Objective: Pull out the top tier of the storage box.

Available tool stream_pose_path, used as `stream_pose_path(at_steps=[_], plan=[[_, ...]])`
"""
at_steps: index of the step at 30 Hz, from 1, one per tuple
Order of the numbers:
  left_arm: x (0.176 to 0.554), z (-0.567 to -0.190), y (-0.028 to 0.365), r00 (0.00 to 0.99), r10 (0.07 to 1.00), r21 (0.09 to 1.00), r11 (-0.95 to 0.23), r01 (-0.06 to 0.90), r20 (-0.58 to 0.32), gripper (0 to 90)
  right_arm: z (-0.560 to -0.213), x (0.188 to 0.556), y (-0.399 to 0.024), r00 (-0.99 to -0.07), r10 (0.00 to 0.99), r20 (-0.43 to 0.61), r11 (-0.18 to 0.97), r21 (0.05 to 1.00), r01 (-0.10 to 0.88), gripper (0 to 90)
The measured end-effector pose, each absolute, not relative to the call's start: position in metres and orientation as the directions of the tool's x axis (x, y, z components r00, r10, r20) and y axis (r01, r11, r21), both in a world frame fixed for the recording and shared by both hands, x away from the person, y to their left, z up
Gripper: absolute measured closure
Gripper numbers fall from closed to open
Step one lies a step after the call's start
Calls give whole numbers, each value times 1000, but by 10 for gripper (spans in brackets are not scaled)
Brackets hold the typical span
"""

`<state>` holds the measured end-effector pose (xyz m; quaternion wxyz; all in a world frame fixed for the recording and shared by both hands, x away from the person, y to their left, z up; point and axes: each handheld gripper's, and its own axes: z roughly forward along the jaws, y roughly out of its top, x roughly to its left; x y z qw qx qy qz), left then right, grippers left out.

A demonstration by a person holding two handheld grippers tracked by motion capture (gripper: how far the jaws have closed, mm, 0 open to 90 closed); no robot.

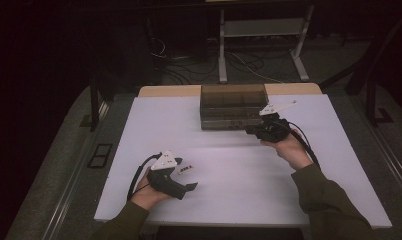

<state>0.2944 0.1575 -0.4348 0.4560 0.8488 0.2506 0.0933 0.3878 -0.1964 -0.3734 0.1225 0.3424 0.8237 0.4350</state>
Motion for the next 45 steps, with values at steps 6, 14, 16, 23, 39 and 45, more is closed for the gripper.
stream_pose_path(at_steps=[6, 14, 16, 23, 39, 45], plan=[[295, -434, 159, 855, 513, 821, -455, 344, -74, 0, -363, 397, -196, -738, 666, 104, 383, 802, 458, 889], [295, -435, 159, 855, 513, 821, -455, 345, -75, 0, -355, 412, -194, -724, 683, 95, 383, 798, 465, 888], [295, -435, 159, 854, 514, 822, -452, 347, -77, 0, -355, 416, -194, -719, 688, 92, 383, 797, 468, 888], [295, -434, 159, 853, 516, 824, -447, 347, -79, 0, -359, 431, -195, -700, 708, 91, 385, 782, 491, 888], [295, -434, 159, 854, 514, 825, -447, 345, -78, 0, -367, 449, -187, -689, 721, 74, 417, 748, 517, 888], [295, -434, 159, 854, 515, 824, -448, 347, -79, 0, -371, 451, -186, -688, 722, 75, 425, 737, 527, 888]])
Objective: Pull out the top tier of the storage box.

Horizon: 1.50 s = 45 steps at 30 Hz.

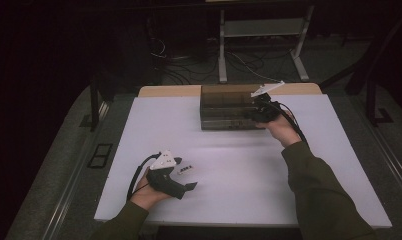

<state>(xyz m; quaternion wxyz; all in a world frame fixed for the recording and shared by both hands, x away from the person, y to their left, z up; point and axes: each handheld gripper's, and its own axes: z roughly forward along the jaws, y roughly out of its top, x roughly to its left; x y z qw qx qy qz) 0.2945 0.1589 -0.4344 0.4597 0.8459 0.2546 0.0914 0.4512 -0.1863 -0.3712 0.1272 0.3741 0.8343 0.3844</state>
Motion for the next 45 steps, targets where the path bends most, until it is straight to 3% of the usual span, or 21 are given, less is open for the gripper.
stream_pose_path(at_steps=[45], plan=[[294, -435, 158, 852, 517, 826, -441, 351, -85, 0, -374, 442, -179, -718, 693, 68, 466, 718, 517, 888]])
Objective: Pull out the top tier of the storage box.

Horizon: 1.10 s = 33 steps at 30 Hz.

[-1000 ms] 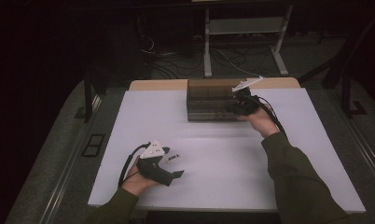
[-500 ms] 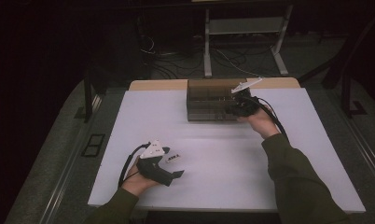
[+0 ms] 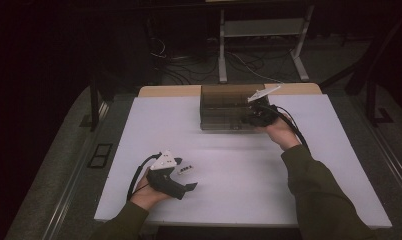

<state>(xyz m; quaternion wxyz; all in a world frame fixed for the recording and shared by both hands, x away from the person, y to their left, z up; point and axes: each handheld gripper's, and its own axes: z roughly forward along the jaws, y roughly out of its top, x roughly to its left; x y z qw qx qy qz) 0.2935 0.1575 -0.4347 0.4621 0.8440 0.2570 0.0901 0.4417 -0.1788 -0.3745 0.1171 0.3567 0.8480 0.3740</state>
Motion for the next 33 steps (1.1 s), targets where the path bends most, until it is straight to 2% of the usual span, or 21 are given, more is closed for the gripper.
stream_pose_path(at_steps=[33], plan=[[294, -435, 158, 856, 512, 822, -453, 344, -76, 0, -375, 428, -178, -740, 669, 68, 488, 711, 506, 889]])
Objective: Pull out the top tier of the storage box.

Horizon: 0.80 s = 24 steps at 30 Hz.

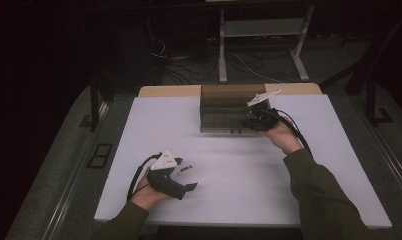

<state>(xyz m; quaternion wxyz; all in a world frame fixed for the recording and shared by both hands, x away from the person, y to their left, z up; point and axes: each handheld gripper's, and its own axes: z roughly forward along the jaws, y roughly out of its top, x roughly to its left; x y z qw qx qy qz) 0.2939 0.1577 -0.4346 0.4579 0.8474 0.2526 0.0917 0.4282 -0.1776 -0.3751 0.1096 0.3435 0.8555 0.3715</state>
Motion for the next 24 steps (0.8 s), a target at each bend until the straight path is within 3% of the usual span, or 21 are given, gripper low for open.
stream_pose_path(at_steps=[24], plan=[[294, -435, 157, 856, 511, 821, -457, 343, -74, 0, -376, 420, -181, -750, 659, 65, 498, 709, 499, 889]])
